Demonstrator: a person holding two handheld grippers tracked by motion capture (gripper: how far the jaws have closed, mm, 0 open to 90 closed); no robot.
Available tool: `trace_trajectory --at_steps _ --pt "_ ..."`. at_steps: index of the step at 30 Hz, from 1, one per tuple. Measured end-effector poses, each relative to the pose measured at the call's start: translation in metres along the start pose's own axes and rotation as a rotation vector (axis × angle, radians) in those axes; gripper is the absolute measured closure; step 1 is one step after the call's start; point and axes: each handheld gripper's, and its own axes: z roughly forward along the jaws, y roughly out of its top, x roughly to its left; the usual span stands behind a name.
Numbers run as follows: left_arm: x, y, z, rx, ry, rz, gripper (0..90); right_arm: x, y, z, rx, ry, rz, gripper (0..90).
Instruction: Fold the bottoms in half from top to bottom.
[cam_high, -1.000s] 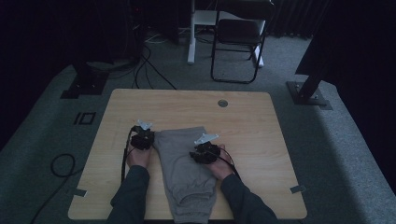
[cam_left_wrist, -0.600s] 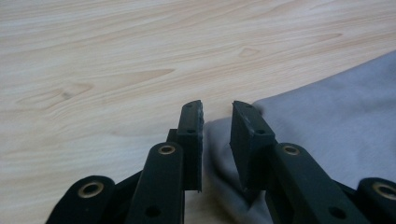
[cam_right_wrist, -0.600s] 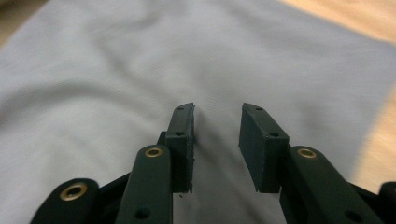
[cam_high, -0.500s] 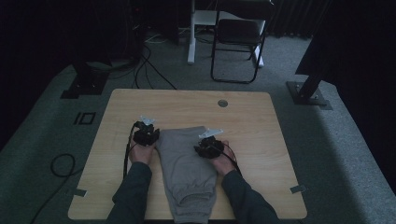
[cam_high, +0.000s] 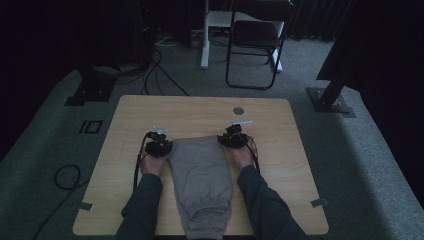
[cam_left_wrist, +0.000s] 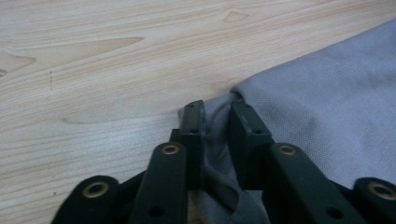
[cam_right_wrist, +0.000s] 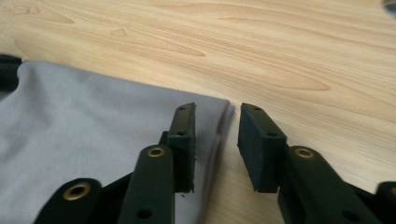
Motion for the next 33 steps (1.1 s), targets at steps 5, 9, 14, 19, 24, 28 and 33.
trace_trajectory --at_steps 5,9,14,19,24,28,33 --pt "0.002 -0.002 -0.003 -0.013 -0.002 -0.006 90.0 0.007 0.002 0.015 0.065 -0.017 -0.01 86.6" --pt "0.019 -0.007 -0.011 -0.051 -0.007 -0.117 90.0 0.007 -0.002 0.008 0.023 -0.083 -0.013 88.9" --pt "0.018 -0.009 -0.011 -0.051 0.025 -0.106 78.7 0.0 -0.008 0.009 0.049 -0.134 -0.002 76.4" --pt "0.011 -0.003 -0.012 -0.084 0.013 -0.096 68.1 -0.003 -0.003 0.006 0.02 -0.109 0.004 68.0" --pt "0.002 0.007 -0.01 -0.11 -0.018 -0.093 60.0 -0.003 0.004 0.007 0.007 -0.07 -0.014 61.4" --pt "-0.003 0.01 -0.002 -0.094 -0.058 -0.106 53.7 -0.005 0.004 0.017 0.043 -0.058 0.007 55.3" --pt "-0.004 0.007 0.011 -0.02 -0.034 -0.111 48.2 -0.003 0.002 0.023 0.069 -0.08 -0.022 53.8"
